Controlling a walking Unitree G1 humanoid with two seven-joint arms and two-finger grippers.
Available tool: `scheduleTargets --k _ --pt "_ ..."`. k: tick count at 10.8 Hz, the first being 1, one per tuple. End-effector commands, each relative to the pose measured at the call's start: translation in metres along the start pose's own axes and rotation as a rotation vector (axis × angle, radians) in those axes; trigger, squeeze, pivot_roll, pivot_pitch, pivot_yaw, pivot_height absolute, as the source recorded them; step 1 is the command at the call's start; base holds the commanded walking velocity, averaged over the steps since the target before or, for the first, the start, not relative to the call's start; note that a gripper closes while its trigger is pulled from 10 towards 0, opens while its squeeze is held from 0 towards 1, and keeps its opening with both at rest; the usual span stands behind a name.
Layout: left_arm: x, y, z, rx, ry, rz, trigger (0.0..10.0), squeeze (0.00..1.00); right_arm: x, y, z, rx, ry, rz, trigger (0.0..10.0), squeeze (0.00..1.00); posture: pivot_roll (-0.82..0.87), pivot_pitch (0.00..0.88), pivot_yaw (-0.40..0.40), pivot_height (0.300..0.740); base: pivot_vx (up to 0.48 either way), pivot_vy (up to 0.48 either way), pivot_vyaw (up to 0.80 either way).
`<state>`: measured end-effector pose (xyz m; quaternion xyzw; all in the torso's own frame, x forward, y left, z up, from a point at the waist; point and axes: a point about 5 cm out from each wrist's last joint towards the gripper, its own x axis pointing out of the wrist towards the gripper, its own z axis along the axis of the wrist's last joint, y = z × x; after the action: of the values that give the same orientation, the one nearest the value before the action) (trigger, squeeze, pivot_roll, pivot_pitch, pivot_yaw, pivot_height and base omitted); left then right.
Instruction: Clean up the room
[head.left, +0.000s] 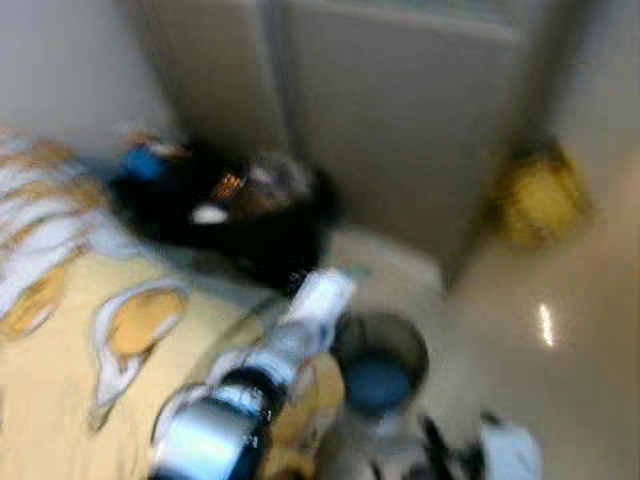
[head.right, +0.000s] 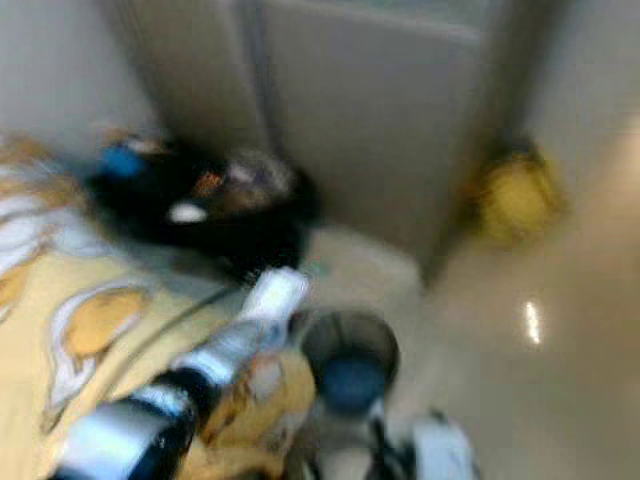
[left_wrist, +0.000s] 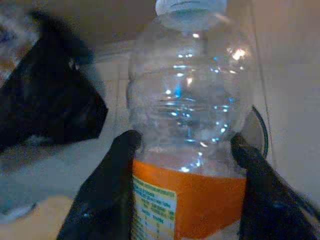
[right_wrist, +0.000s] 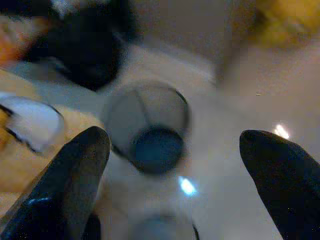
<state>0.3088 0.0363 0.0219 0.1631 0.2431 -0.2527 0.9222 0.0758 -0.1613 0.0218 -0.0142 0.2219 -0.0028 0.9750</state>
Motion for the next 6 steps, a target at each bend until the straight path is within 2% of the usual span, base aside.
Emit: scheduleTargets --k 1,3,4,5,6 --pt "0.004 -0.026 0.015 0.028 -0.025 -0.048 10.0 0.00 -0.012 0.018 0.002 0.027 -0.006 0.018 10.0 0.00 -0.44 0.285 0.196 0.740 0.000 0.000 0.00" --pt "0.006 -0.045 0.036 0.054 -0.077 -0.100 10.0 0.00 -0.035 0.047 0.007 0.028 0.009 0.046 10.0 0.00 -0.48 0.367 0.232 0.740 0.000 0.000 0.00" --pt "0.007 -0.047 0.051 0.080 -0.122 -0.079 10.0 1.00 -0.039 0.052 0.013 0.045 0.007 0.037 10.0 0.00 -0.49 0.392 0.241 0.740 0.000 0.000 0.00" --pt "0.007 -0.045 0.067 0.067 -0.170 -0.056 10.0 1.00 -0.042 0.054 0.016 0.047 0.001 0.030 10.0 0.00 -0.50 0.403 0.245 0.740 0.000 0.000 0.00" --pt "0.007 -0.045 0.091 0.040 -0.250 -0.061 10.0 1.00 -0.045 0.056 0.018 0.050 0.001 0.022 10.0 0.00 -0.50 0.414 0.253 0.740 0.000 0.000 0.00"
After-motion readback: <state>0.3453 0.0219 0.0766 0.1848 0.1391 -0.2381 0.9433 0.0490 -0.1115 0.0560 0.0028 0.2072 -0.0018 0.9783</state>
